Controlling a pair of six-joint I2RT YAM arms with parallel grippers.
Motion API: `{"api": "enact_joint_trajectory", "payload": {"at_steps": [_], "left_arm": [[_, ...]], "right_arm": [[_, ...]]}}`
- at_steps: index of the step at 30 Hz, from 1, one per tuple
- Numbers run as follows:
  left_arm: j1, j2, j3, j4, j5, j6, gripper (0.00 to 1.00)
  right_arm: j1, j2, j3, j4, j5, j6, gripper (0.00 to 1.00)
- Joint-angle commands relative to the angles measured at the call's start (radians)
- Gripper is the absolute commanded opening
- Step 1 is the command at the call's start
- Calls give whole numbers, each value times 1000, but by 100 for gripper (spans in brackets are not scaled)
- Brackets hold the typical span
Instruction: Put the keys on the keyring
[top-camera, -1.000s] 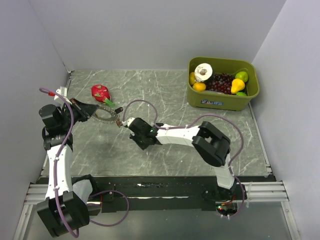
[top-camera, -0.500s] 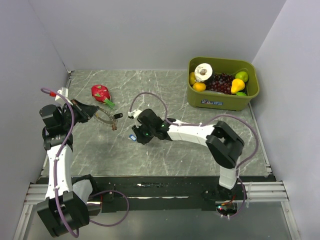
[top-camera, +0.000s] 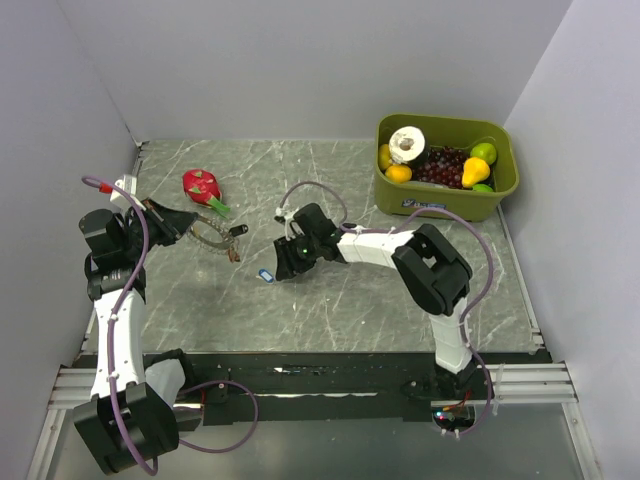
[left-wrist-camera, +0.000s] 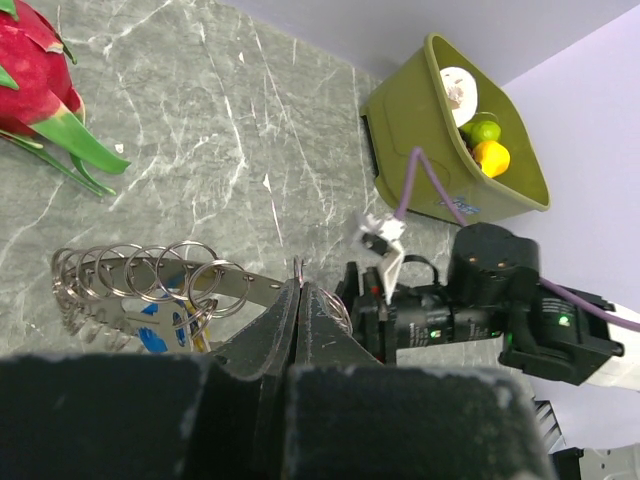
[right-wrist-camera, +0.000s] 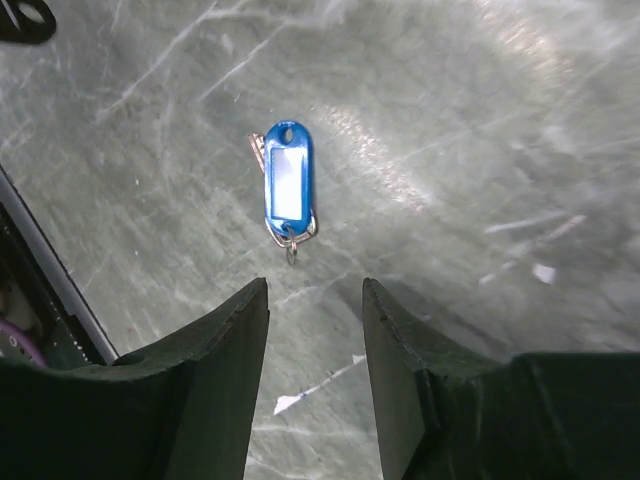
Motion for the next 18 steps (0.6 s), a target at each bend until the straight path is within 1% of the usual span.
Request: {"api": "enact_joint_trajectory", "payload": {"at_steps": [1, 10, 13, 14, 18], "left_arm": [[2, -20, 35, 62, 28, 2, 1], [2, -23, 30, 67, 34, 1, 1], [2, -25, 30, 65, 34, 2, 1], [2, -25, 30, 64, 33, 4, 1], [2, -26, 33, 62, 36, 5, 1]], "right_arm": [[15, 46, 69, 2, -70, 23, 50], [19, 102, 111, -27, -56, 37, 48], [21, 125, 132, -42, -46, 37, 43], [24, 128, 140, -47, -45, 39, 40], [33, 141, 154, -59, -44, 31, 33]]}}
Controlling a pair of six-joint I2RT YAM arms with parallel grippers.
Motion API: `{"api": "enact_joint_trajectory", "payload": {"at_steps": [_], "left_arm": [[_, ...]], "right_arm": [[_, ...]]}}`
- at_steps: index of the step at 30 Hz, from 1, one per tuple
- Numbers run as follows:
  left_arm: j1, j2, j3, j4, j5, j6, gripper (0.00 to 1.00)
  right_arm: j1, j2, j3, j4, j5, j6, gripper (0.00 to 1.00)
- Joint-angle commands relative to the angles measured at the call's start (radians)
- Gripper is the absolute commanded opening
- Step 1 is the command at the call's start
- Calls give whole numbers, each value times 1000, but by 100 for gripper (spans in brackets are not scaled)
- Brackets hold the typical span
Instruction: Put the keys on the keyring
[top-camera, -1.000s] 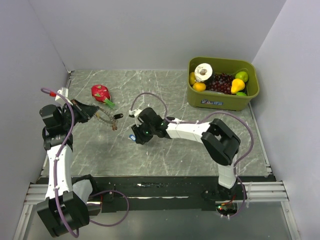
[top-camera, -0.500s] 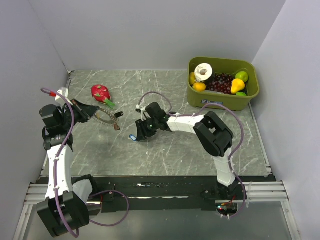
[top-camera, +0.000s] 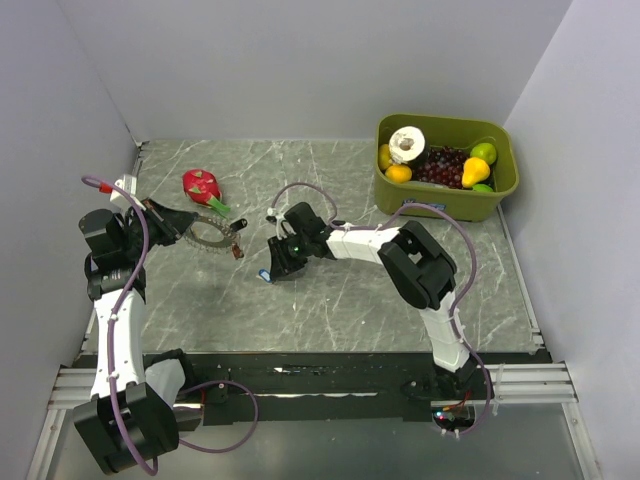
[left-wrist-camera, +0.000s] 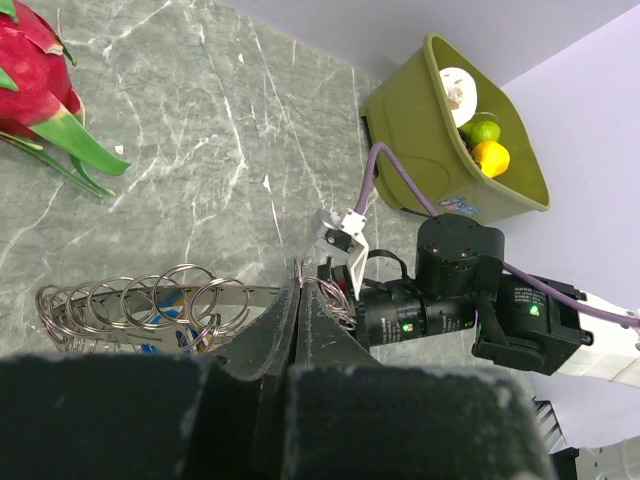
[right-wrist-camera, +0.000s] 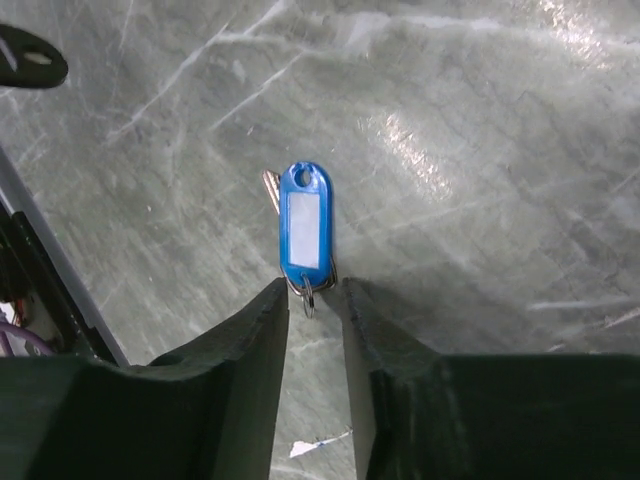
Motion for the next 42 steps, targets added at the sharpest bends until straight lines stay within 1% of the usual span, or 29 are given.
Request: {"api": "enact_joint_trajectory", "payload": {"at_steps": [1, 4, 6, 9, 10, 11, 14, 15, 23, 25, 26, 28, 29, 30, 31, 32, 33, 35, 39, 40, 41, 42], "left_arm": [[2, -26, 34, 59, 36, 5, 1], [4, -26, 35, 56, 36, 7, 1], [4, -28, 37, 55, 36, 8, 1], [2, -28, 38, 53, 34, 8, 1], [4, -28, 38, 53, 36, 10, 1], [4, -29, 38, 51, 36, 10, 1], [2, -31, 41, 45, 36, 14, 1], [4, -34, 43, 45, 36, 16, 1], [-2, -26, 43, 65, 68, 20, 1], [-27, -20, 52, 55, 71, 43, 1], [-59, -9, 66, 45, 63, 59, 1], [-108, 15, 95, -23, 39, 126, 1], [-163, 26, 128, -50, 8, 152, 1], [-192, 35, 144, -74, -4, 204, 1], [-221, 46, 158, -112, -18, 227, 1], [-275, 66, 182, -132, -33, 249, 1], [-298, 77, 194, -146, -55, 281, 1], [-330, 94, 210, -162, -60, 294, 1], [-332, 89, 201, -134, -55, 274, 1], [-332, 86, 198, -134, -66, 275, 1], [-332, 80, 195, -139, -76, 278, 1], [-332, 75, 192, -140, -87, 281, 1]], "right_arm": [[18, 21, 34, -23, 8, -4, 31], [20, 20, 37, -36, 4, -8, 21], [20, 12, 31, -38, 4, -11, 20], [20, -3, 16, -38, 6, -16, 10], [20, -8, 13, -34, 3, -17, 2], [20, -12, 4, -32, 1, -19, 0], [18, -60, -33, -12, 9, -22, 0], [17, -98, -48, 0, 9, -22, 0], [-60, -296, -169, 28, -5, -34, 0], [-77, -348, -195, 22, -18, -37, 0], [-94, -365, -203, 22, -25, -34, 0], [-118, -420, -231, 28, -49, -34, 0], [-138, -439, -239, 29, -52, -36, 0], [-149, -474, -245, 25, -55, -36, 0], [-158, -491, -261, 29, -66, -39, 0], [-169, -509, -269, 29, -69, -40, 0], [-183, -540, -274, 29, -71, -43, 0], [-186, -546, -251, -30, -56, -98, 0], [-183, -511, -242, -63, -39, -112, 0], [-183, -506, -248, -69, -43, -112, 1], [-183, -499, -254, -75, -42, -109, 7], [-183, -488, -263, -76, -45, -106, 18]]}}
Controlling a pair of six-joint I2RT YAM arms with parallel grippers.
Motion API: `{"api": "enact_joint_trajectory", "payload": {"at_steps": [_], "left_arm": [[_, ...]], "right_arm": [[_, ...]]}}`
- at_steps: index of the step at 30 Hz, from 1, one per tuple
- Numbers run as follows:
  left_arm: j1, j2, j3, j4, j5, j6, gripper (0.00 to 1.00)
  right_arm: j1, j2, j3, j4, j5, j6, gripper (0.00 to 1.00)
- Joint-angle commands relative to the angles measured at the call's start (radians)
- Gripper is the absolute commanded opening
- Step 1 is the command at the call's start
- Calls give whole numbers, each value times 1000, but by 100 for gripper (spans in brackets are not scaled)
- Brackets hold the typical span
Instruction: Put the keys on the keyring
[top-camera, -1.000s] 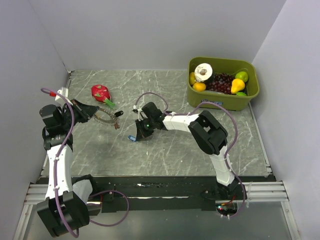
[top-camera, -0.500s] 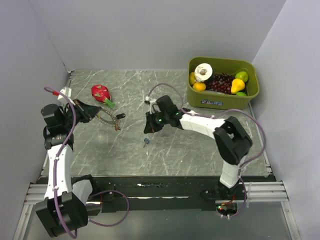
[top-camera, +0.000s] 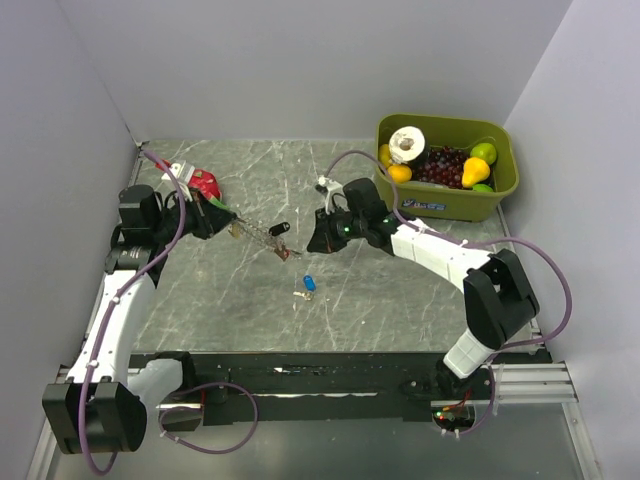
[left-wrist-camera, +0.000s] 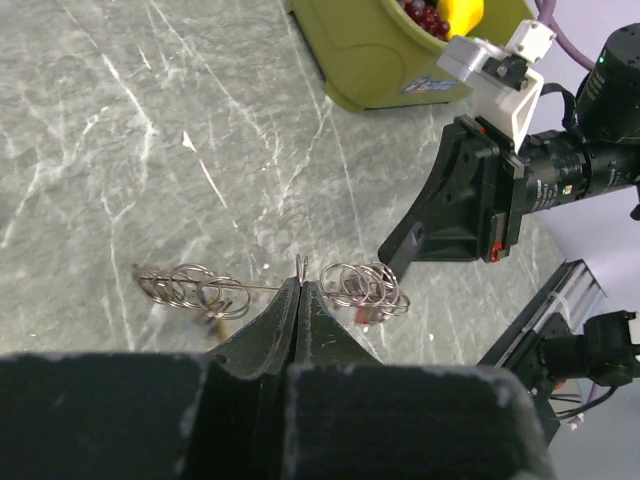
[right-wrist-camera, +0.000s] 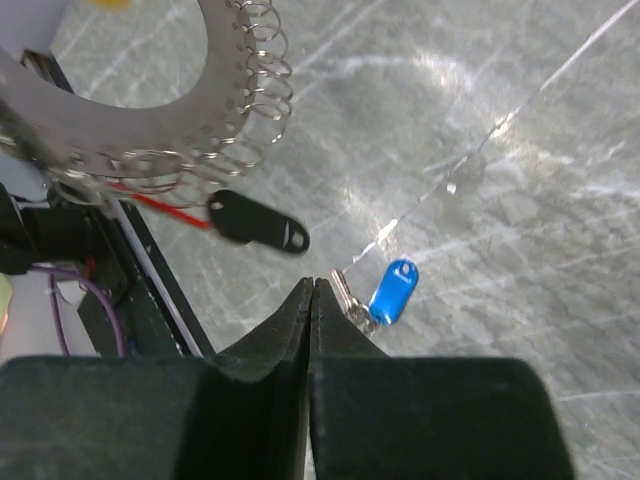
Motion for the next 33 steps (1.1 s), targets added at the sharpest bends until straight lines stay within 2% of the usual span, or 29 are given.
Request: {"api": "enact_joint_trajectory", "payload": {"at_steps": [1, 3, 6, 15, 23, 33], "left_arm": [[0, -30, 21, 25, -60, 31, 1], [-1, -44, 8, 27, -82, 36, 1], [0, -56, -12, 34, -106, 37, 1], [0, -75, -23, 34, -117, 45, 1], [-1, -84, -29, 38, -117, 46, 1], [0, -85, -29, 38, -114, 46, 1]], "right_arm": [[18, 24, -21, -38, -2, -30, 26], [38, 41, -29, -67, 32, -37, 41], [93, 73, -42, -98, 79, -35, 52], [153, 165, -46, -154, 184, 118, 56], [159, 182, -61, -157, 245, 180, 55], [159, 259, -47, -135, 231, 212, 38]]}}
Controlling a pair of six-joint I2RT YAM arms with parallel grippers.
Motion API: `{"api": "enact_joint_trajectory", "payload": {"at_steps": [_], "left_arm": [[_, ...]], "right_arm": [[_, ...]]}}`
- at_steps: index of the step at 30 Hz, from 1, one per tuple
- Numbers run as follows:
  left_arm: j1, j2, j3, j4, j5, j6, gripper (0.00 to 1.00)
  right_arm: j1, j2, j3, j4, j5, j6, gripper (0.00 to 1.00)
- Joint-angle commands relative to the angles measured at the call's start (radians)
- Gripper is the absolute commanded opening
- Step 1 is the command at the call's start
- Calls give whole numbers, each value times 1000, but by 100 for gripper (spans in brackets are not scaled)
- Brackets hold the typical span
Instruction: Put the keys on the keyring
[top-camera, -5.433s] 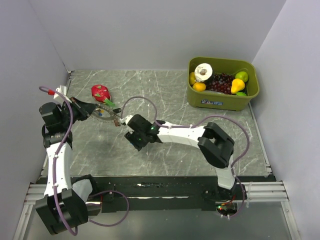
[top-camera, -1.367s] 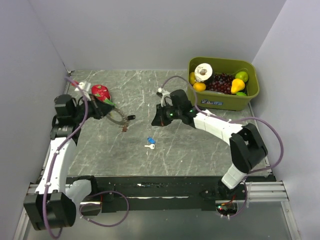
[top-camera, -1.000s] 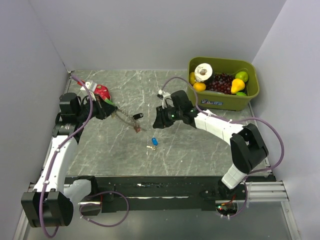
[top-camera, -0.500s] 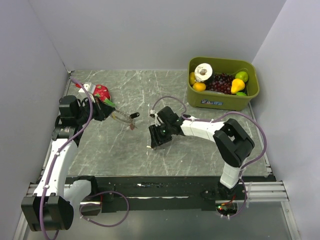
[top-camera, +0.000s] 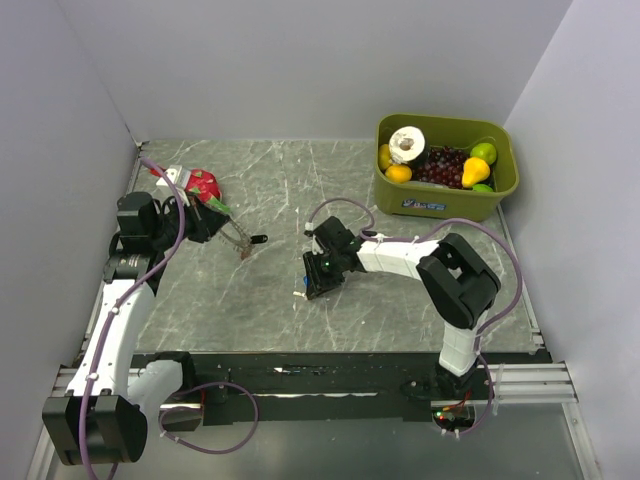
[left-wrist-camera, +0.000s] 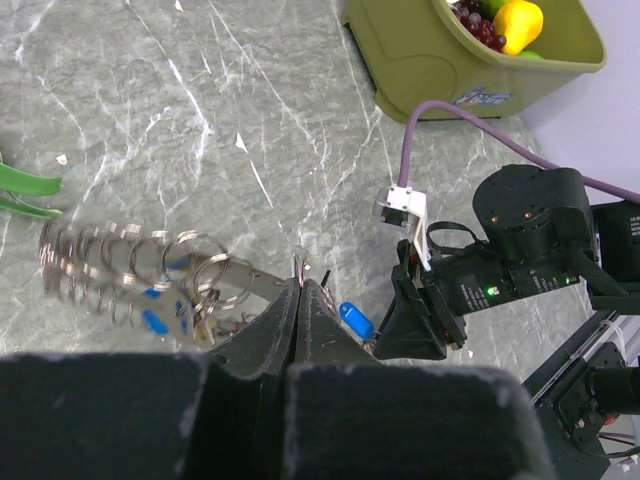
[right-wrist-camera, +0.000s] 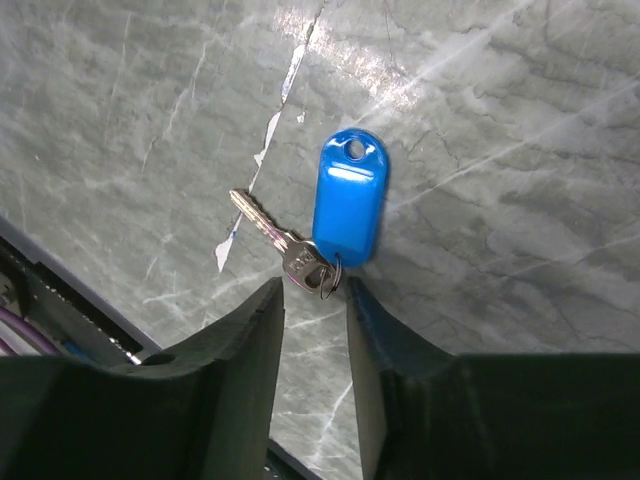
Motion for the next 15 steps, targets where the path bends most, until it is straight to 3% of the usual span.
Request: {"api": "enact_joint_trajectory", "payload": {"at_steps": [1, 5, 9, 15], "left_arm": [[0, -28, 6, 59, 6, 12, 1], [2, -34, 3, 63, 6, 12, 1], [2, -32, 4, 63, 6, 11, 1], [2, -38, 3, 62, 0, 14, 1]], "right_arm": [[7, 38, 9, 12, 28, 29, 37], [6, 50, 13, 19, 40, 35, 25], [6, 43, 21, 5, 67, 23, 0], [7, -17, -4, 30, 75, -41, 0]]}}
